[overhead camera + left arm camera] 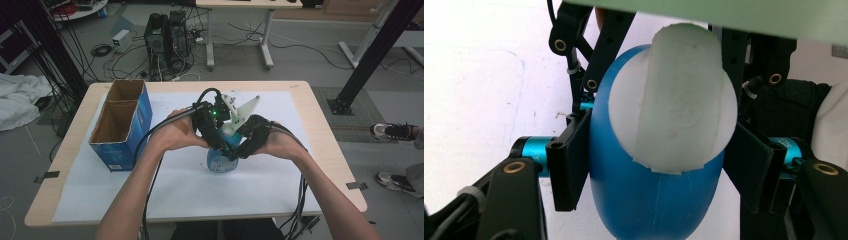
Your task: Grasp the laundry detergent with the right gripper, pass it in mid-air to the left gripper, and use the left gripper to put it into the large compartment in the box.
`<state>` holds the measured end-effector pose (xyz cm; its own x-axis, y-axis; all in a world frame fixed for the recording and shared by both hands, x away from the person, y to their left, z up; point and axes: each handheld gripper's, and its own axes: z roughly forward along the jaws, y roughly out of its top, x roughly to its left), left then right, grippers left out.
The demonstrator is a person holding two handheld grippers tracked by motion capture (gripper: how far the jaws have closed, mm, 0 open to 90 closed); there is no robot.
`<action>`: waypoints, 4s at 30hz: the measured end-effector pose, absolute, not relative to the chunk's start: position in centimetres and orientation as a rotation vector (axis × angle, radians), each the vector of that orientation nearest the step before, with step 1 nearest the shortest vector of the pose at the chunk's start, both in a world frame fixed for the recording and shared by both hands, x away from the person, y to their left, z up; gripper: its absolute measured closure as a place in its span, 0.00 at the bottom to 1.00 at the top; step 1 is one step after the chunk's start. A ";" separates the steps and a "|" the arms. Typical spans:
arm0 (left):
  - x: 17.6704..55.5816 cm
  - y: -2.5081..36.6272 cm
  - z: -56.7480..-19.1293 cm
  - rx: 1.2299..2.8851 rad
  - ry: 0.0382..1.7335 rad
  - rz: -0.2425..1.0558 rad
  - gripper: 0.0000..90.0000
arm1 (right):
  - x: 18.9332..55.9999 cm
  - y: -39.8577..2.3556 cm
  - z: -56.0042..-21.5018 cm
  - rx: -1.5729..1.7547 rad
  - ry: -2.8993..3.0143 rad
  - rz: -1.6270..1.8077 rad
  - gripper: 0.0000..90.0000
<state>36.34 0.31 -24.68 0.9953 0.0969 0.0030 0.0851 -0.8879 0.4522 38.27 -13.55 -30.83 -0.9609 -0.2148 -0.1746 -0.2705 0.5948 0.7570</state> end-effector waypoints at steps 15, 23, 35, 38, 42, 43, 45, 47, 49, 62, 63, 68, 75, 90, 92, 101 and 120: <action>36.4 0.2 -24.9 2.675 0.140 0.032 0.41 | 38.3 -13.6 -30.9 -0.421 2.743 1.326 0.50; 36.2 0.2 -25.0 2.672 0.147 0.031 0.41 | 38.2 -13.5 -31.0 -0.419 2.745 1.325 0.50; 35.9 0.2 -25.1 2.658 0.147 0.050 0.42 | 38.5 -13.5 -31.0 -0.454 2.697 1.340 0.49; 36.0 0.2 -25.2 2.654 0.150 0.042 0.42 | 38.3 -13.6 -31.1 -0.422 2.719 1.328 0.49; 36.0 0.2 -25.1 2.660 0.153 0.039 0.42 | 38.2 -13.8 -31.1 -0.404 2.750 1.338 0.49; 36.0 0.2 -25.2 2.661 0.154 0.033 0.42 | 38.0 -13.9 -31.1 -0.364 2.777 1.315 0.49; 36.0 0.2 -25.1 2.664 0.153 0.038 0.42 | 38.3 -13.7 -31.2 -0.413 2.735 1.350 0.48; 36.0 0.2 -25.2 2.667 0.156 0.031 0.42 | 38.2 -13.7 -31.2 -0.398 2.749 1.343 0.48; 35.9 0.2 -25.2 2.670 0.160 0.031 0.42 | 38.1 -13.7 -31.2 -0.389 2.749 1.342 0.48; 35.8 0.4 -25.0 2.658 0.169 0.038 0.42 | 36.4 -15.1 -30.7 -0.019 2.973 1.124 0.45; 35.7 0.4 -25.1 2.650 0.181 0.034 0.42 | 36.4 -15.0 -30.7 -0.019 2.976 1.122 0.44; 35.7 0.7 -24.9 2.663 0.186 0.049 0.42 | 36.4 -14.9 -31.2 -0.001 2.969 1.088 0.39; 35.6 0.8 -24.9 2.659 0.194 0.048 0.42 | 36.4 -15.0 -31.3 0.017 2.986 1.095 0.37; 35.5 0.7 -25.1 2.670 0.193 0.052 0.42 | 36.4 -15.3 -31.1 0.045 2.972 1.096 0.28; 35.6 0.8 -25.0 2.676 0.181 0.062 0.42 | 36.5 -15.3 -31.1 0.045 2.972 1.097 0.28; 35.5 0.9 -25.0 2.662 0.201 0.053 0.42 | 36.7 -15.8 -31.0 0.057 2.954 1.103 0.26; 35.7 2.2 -24.1 2.689 0.217 0.071 0.42 | 37.1 -18.7 -30.4 0.163 2.942 0.984 0.25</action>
